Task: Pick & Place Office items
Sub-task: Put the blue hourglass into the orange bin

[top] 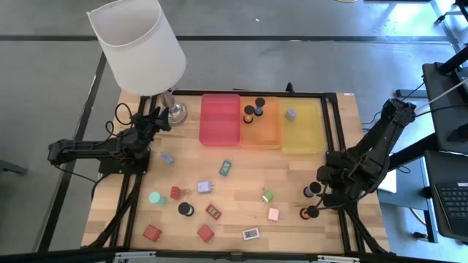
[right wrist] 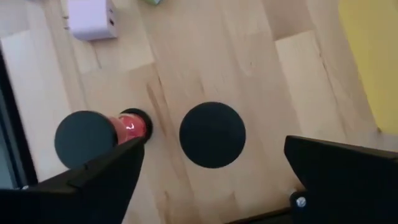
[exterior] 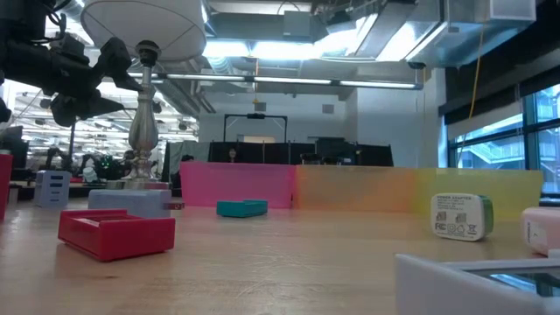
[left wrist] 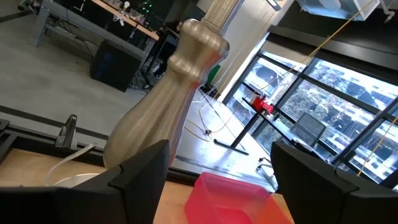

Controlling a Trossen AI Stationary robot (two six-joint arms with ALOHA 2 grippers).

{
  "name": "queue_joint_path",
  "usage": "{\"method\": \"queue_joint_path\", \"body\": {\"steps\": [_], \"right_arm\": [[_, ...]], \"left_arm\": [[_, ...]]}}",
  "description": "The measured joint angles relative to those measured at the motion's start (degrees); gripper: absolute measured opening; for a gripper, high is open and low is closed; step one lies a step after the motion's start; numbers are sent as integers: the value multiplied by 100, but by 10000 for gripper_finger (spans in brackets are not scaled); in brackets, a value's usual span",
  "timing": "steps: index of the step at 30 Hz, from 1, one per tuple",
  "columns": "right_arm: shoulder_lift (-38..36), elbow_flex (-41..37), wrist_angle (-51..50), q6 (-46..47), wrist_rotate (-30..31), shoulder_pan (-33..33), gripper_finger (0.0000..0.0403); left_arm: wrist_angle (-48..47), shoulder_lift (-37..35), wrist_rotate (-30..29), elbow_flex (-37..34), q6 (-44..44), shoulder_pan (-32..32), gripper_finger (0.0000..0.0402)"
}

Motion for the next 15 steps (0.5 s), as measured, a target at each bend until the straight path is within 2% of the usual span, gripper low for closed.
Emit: {"method": "queue_joint_path", "body": {"steps": [7,15], "right_arm": [[455,0,-29,355,147,-61,399],[899,-225,182,203,94,-136,399]], "left_arm": [[0,-1,0,0,1,0,276],[0,0,0,0,0,0,276]]}}
